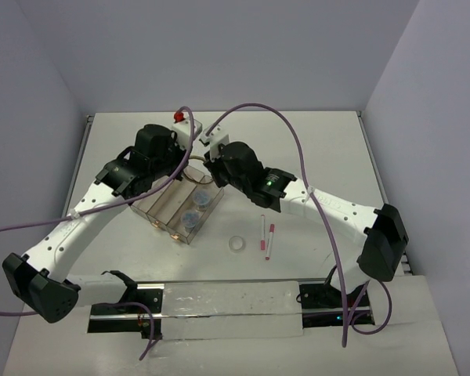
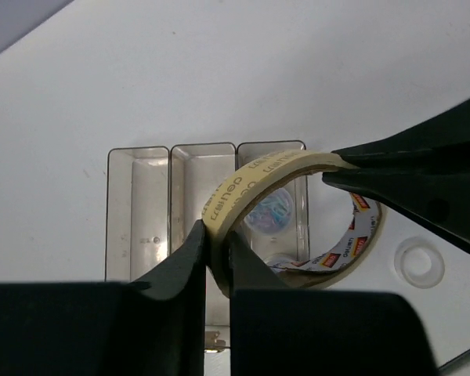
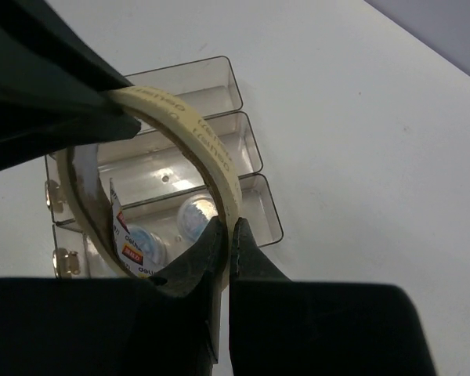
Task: Sort the stationery into containers
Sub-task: Place the stationery in the storage box.
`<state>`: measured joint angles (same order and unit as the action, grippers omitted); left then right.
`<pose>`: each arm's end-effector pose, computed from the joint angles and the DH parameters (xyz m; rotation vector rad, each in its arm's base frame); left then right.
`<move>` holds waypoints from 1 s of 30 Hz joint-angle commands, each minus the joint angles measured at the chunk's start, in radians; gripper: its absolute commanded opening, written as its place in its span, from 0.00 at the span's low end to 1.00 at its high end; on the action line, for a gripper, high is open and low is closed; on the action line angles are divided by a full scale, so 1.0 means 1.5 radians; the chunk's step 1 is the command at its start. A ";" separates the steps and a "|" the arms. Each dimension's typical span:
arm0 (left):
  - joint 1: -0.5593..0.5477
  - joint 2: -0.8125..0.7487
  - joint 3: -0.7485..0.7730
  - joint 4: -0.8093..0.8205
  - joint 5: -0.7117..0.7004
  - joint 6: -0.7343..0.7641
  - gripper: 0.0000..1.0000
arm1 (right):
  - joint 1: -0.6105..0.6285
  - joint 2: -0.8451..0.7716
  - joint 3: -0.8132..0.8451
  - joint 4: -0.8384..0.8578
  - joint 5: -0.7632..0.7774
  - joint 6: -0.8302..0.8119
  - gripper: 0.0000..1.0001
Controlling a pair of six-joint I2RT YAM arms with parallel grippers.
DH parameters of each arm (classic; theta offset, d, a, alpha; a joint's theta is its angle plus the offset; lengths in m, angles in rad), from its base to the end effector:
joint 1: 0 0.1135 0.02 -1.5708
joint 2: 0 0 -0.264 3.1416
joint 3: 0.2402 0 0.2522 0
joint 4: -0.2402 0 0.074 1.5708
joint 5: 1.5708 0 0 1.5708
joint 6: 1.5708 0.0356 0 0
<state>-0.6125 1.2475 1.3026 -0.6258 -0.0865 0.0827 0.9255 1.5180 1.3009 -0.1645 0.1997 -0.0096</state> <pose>0.2223 -0.1524 0.3781 0.6834 2.0353 -0.2174 0.2217 0.2828 0.3424 -0.7657 1.8116 0.4103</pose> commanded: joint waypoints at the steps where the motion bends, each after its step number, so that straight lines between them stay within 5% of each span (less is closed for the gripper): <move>1: 0.028 0.012 -0.023 0.000 -0.013 -0.013 0.00 | 0.005 -0.018 0.009 0.024 -0.012 -0.008 0.02; 3: 0.048 0.017 -0.041 0.001 -0.009 -0.025 0.00 | 0.001 -0.003 0.025 0.023 -0.021 -0.007 0.21; 5: 0.107 0.029 -0.068 0.007 0.019 -0.046 0.00 | -0.006 0.029 0.054 0.016 -0.036 -0.003 0.59; 7: 0.171 0.042 -0.082 0.016 0.047 -0.065 0.00 | -0.013 0.053 0.070 0.014 -0.039 0.002 0.75; 14: 0.317 0.003 -0.172 0.148 -0.025 -0.138 0.00 | -0.027 0.027 0.019 0.047 -0.056 0.041 0.79; 23: 0.328 0.044 -0.236 0.256 -0.205 -0.294 0.00 | -0.036 -0.009 -0.066 0.066 -0.026 0.076 0.79; 27: 0.328 0.109 -0.192 0.207 -0.314 -0.383 0.00 | -0.040 -0.018 -0.088 0.073 -0.028 0.085 0.78; 30: 0.328 0.129 -0.173 0.160 -0.309 -0.433 0.00 | -0.046 -0.021 -0.102 0.076 -0.023 0.090 0.78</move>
<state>-0.1234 1.4100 0.9779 -0.3464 -0.4552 -0.4129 0.8715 1.5435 1.1643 -0.1087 0.1397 0.0994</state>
